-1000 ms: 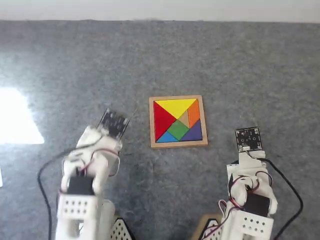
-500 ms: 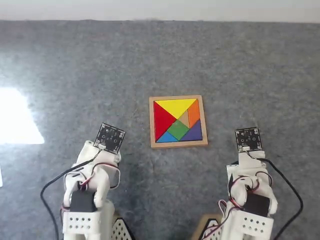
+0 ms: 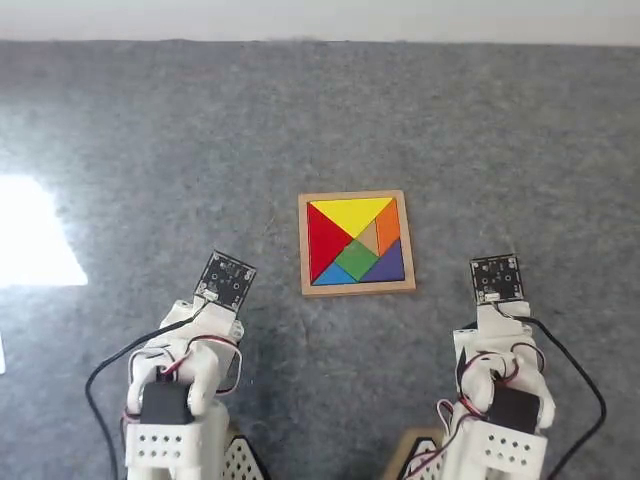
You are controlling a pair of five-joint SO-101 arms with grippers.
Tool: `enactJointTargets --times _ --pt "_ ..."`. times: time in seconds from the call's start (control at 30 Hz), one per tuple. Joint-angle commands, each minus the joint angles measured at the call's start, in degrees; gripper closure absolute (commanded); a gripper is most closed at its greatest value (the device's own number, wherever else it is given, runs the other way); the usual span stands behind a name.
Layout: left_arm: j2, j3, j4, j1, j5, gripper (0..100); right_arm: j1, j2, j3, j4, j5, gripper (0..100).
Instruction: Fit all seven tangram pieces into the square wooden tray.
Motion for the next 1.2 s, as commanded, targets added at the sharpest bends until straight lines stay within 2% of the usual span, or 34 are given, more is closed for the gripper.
enactJointTargets --times 0.0,1.17 --pt "0.35 -0.48 0.35 -0.26 0.26 98 0.04 -0.57 0.97 -0.75 0.53 99.2" --pt "0.35 -0.48 0.35 -0.26 0.26 98 0.04 -0.48 0.97 -1.45 0.53 99.2"
